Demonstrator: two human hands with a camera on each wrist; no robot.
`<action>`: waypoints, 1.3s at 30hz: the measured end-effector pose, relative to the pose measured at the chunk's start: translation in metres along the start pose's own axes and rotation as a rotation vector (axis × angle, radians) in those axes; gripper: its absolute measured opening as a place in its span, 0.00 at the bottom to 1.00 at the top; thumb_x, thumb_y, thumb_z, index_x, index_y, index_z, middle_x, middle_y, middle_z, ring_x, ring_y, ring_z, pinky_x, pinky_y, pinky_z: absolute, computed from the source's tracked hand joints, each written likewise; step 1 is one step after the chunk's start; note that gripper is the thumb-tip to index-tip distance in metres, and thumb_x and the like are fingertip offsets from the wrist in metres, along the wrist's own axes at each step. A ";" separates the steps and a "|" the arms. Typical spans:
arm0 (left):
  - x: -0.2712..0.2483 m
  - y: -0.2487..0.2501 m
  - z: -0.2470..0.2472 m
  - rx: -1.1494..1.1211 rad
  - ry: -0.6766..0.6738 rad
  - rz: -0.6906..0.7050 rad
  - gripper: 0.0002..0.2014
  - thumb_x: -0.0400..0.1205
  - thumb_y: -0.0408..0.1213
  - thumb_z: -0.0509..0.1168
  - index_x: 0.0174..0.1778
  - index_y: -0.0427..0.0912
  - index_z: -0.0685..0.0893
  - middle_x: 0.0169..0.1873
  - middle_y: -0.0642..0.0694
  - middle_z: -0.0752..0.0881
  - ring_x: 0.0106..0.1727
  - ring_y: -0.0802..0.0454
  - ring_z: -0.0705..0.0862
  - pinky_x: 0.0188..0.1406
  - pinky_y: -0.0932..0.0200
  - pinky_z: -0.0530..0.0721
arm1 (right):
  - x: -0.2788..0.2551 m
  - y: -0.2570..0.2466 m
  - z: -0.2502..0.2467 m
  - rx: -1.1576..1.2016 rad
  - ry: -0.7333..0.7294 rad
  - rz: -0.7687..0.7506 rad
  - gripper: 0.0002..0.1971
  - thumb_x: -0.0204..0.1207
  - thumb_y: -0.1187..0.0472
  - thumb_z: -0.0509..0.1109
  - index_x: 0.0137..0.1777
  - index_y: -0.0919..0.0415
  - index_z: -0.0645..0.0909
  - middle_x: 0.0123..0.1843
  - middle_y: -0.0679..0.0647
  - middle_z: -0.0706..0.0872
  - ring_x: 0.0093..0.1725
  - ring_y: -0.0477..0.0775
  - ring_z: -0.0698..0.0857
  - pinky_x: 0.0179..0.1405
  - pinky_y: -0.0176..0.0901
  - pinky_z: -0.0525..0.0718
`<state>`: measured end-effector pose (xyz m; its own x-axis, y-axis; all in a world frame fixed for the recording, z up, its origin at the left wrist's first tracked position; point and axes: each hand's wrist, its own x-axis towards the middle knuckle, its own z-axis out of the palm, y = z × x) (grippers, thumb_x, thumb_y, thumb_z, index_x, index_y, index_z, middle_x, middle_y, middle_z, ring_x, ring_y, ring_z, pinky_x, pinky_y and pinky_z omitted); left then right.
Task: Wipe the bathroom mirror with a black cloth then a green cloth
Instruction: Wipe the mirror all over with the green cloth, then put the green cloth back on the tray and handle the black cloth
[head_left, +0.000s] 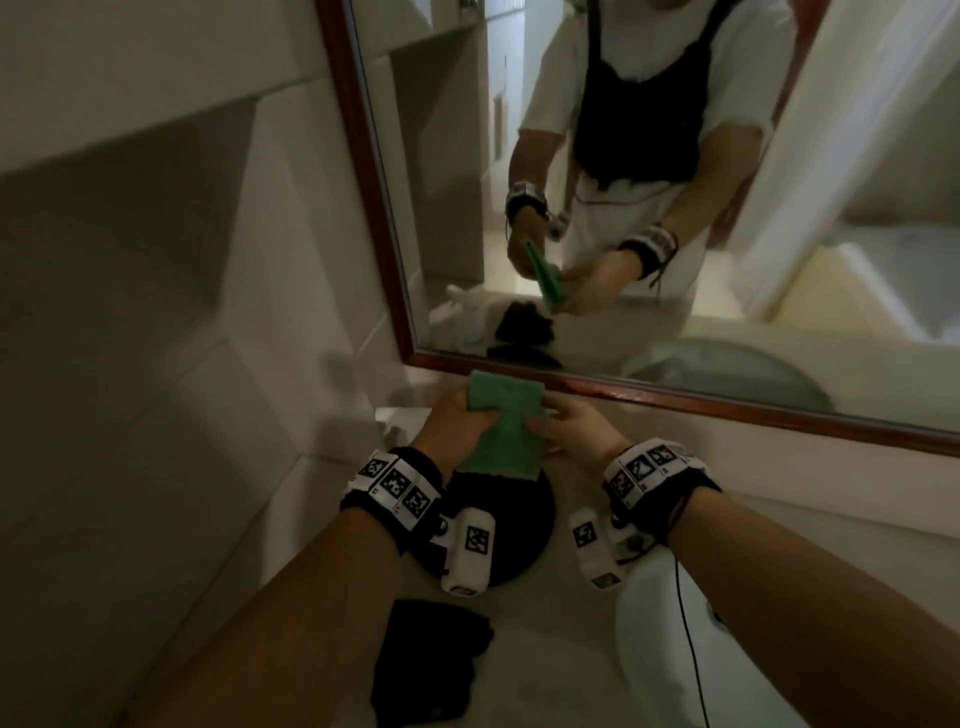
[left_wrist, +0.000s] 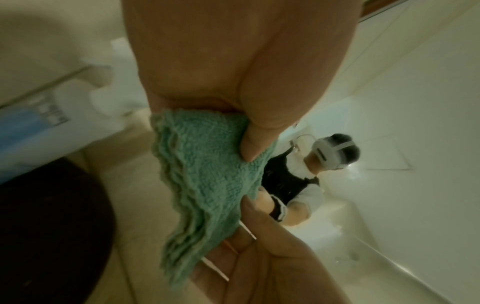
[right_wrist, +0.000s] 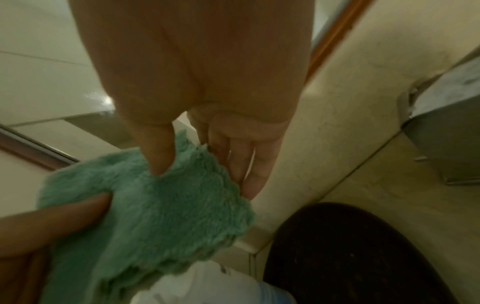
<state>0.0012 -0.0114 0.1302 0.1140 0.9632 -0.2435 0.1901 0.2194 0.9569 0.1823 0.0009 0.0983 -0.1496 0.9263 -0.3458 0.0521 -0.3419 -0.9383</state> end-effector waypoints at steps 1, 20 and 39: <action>0.005 -0.013 0.001 0.008 0.000 -0.024 0.14 0.85 0.26 0.63 0.63 0.44 0.84 0.60 0.43 0.87 0.60 0.42 0.86 0.64 0.43 0.84 | 0.003 0.008 0.001 -0.062 0.044 0.016 0.18 0.81 0.68 0.71 0.69 0.63 0.75 0.56 0.60 0.87 0.43 0.52 0.89 0.30 0.42 0.88; 0.093 -0.151 0.022 0.350 -0.046 -0.346 0.24 0.79 0.27 0.61 0.71 0.48 0.75 0.70 0.39 0.77 0.64 0.37 0.81 0.64 0.43 0.84 | 0.084 0.140 0.009 -0.422 0.268 0.159 0.30 0.78 0.71 0.65 0.79 0.54 0.65 0.44 0.55 0.83 0.43 0.56 0.84 0.37 0.45 0.81; 0.137 -0.173 0.034 0.680 -0.105 -0.160 0.13 0.86 0.34 0.59 0.61 0.32 0.83 0.62 0.33 0.82 0.63 0.35 0.79 0.68 0.42 0.78 | 0.127 0.167 0.032 -0.597 0.010 0.086 0.26 0.82 0.66 0.68 0.80 0.61 0.72 0.78 0.64 0.75 0.74 0.65 0.76 0.75 0.57 0.75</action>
<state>0.0167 0.0771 -0.0737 0.1211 0.8995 -0.4197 0.7756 0.1782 0.6056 0.1408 0.0563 -0.1017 -0.1113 0.9019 -0.4174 0.6096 -0.2698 -0.7454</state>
